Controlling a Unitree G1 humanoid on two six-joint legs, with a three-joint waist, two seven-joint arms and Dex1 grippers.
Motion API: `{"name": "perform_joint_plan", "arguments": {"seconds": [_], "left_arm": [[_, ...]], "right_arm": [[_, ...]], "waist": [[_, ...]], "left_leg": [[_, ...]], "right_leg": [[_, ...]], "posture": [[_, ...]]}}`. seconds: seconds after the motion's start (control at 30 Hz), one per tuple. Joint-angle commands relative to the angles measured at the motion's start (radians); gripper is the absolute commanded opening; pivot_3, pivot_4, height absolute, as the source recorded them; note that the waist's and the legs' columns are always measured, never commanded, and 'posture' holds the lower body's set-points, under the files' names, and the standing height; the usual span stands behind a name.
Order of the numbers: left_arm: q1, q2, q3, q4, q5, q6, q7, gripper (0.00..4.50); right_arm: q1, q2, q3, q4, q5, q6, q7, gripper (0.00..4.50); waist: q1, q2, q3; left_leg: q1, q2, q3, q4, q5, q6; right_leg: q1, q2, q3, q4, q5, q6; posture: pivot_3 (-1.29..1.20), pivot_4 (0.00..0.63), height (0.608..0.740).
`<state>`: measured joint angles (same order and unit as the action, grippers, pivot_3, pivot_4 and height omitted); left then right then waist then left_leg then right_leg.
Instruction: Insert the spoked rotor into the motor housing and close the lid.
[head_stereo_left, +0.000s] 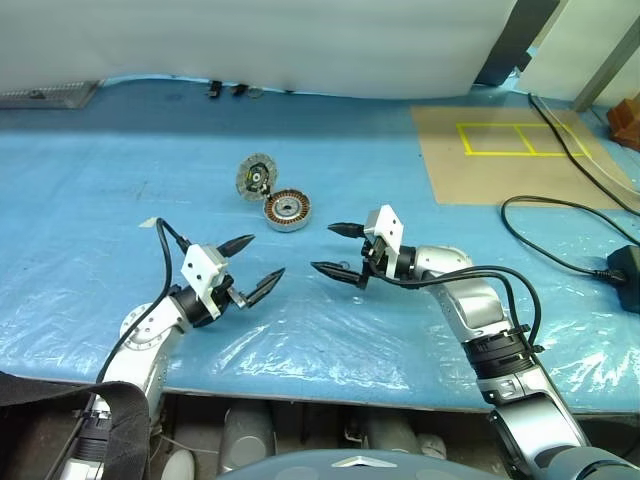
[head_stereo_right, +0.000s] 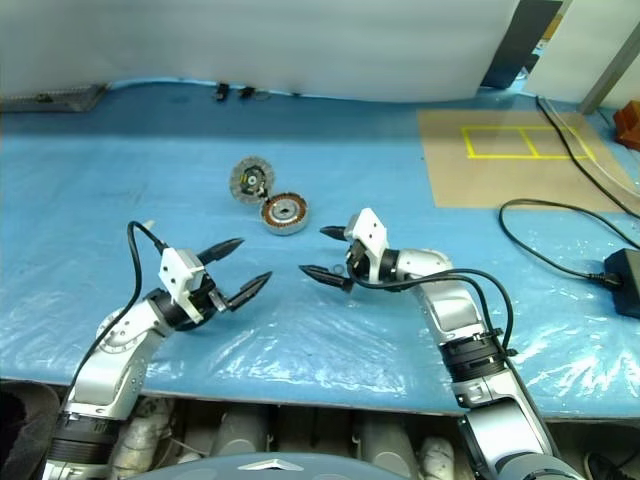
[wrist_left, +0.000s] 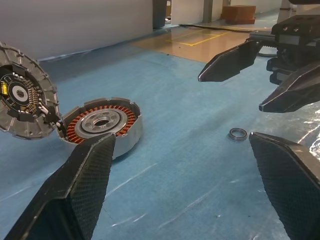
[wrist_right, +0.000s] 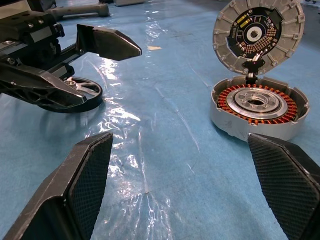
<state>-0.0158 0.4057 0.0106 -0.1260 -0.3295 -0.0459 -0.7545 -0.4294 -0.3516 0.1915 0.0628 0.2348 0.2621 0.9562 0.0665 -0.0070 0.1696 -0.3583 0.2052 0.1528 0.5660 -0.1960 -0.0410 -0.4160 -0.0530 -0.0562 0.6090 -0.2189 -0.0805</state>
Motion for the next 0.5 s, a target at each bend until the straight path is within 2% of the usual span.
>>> {"name": "perform_joint_plan", "arguments": {"seconds": [0.03,0.5], "left_arm": [[-0.003,0.007,0.028,-0.026,-0.007,-0.019,0.008,4.48],[0.027,0.009,0.048,-0.073,-0.018,0.000,0.020,4.48]], "right_arm": [[-0.026,0.005,0.005,-0.005,0.006,-0.009,0.006,4.50],[-0.049,0.029,0.019,0.030,0.013,-0.009,0.028,4.50]], "waist": [[0.000,0.000,0.000],[-0.001,0.000,0.000]], "left_leg": [[0.000,0.000,0.000,0.000,0.000,0.000],[0.000,0.000,0.000,0.000,0.000,0.000]], "right_leg": [[0.000,0.000,0.000,0.000,0.000,0.000],[0.000,0.000,0.000,0.000,0.000,0.000]], "posture": [[0.00,0.150,0.740],[0.00,0.150,0.740]]}}
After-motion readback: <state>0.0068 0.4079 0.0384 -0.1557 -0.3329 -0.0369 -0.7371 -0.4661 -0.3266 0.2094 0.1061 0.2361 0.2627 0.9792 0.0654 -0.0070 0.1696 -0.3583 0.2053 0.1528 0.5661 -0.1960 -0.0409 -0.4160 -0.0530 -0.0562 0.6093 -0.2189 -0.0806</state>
